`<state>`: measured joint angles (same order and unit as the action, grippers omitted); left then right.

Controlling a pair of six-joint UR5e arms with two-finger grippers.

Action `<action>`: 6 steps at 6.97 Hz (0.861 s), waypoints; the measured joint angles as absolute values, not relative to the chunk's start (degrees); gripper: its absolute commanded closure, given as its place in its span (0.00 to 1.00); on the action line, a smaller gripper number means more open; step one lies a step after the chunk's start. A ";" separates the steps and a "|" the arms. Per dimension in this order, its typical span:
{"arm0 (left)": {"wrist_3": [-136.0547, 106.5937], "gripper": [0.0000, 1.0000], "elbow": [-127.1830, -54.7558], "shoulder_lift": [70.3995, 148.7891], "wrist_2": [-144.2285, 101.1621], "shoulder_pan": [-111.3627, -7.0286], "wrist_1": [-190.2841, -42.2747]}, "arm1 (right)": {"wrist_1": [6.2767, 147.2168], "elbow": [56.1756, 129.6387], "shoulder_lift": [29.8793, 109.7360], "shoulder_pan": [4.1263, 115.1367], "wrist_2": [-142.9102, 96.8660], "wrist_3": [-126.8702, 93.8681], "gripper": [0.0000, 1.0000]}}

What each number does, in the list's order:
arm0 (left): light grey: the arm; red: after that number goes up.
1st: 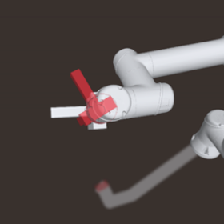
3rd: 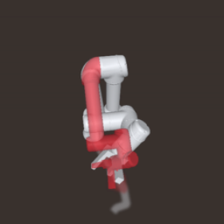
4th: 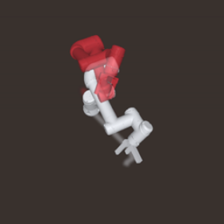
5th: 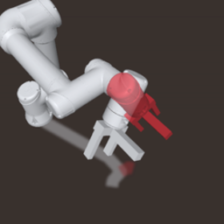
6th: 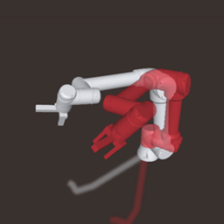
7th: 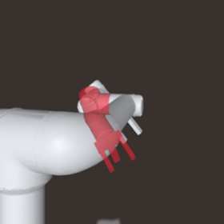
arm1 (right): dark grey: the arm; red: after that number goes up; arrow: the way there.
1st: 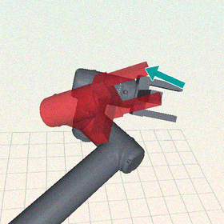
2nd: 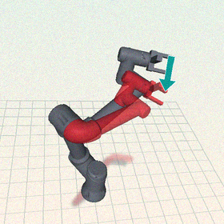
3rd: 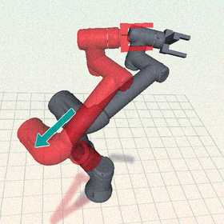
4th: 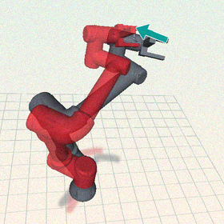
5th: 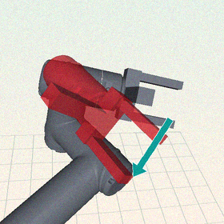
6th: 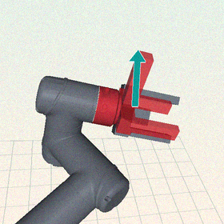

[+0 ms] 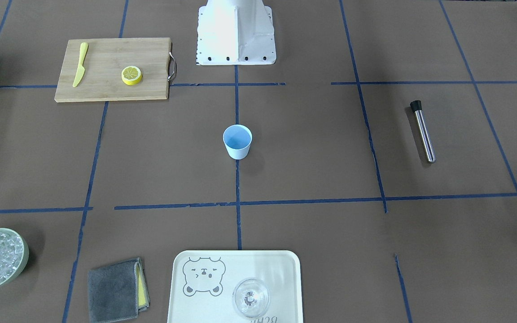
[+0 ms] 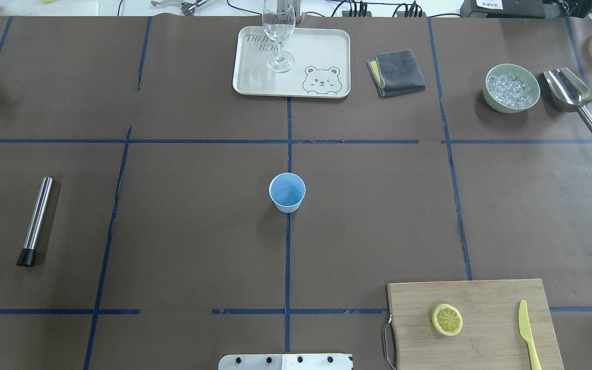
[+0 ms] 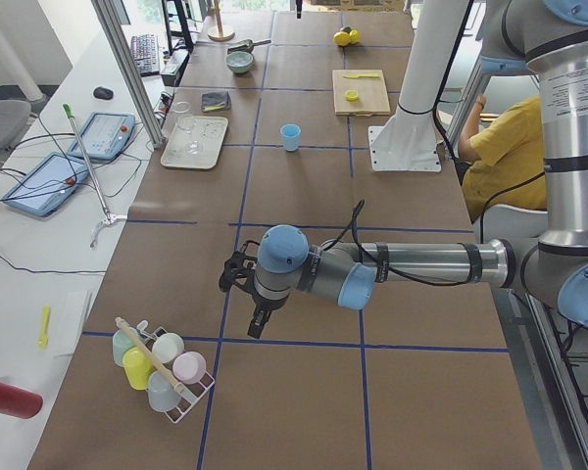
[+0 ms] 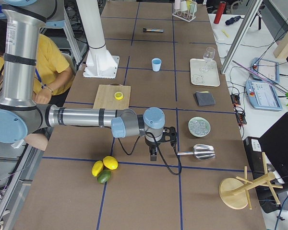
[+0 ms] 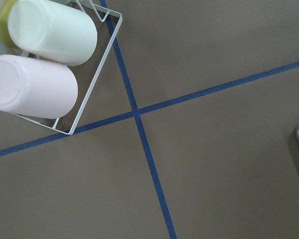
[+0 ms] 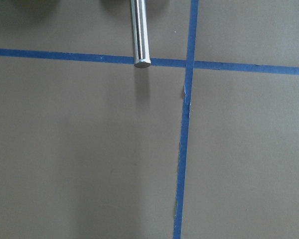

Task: Squeeze lemon into cup
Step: 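Move the right gripper over the lemon slice on the bamboo board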

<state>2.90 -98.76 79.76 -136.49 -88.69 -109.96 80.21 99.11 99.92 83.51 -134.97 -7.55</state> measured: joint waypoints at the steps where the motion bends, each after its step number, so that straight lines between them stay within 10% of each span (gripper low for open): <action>1: 2.96 0.00 -98.90 79.60 -136.52 -88.69 -110.15 | 80.29 99.10 99.90 83.47 -135.06 -7.60 0.00; 6: 5.23 0.00 -100.55 79.22 -137.66 -88.48 -110.61 | 74.58 102.86 100.53 72.42 -139.48 -11.33 0.00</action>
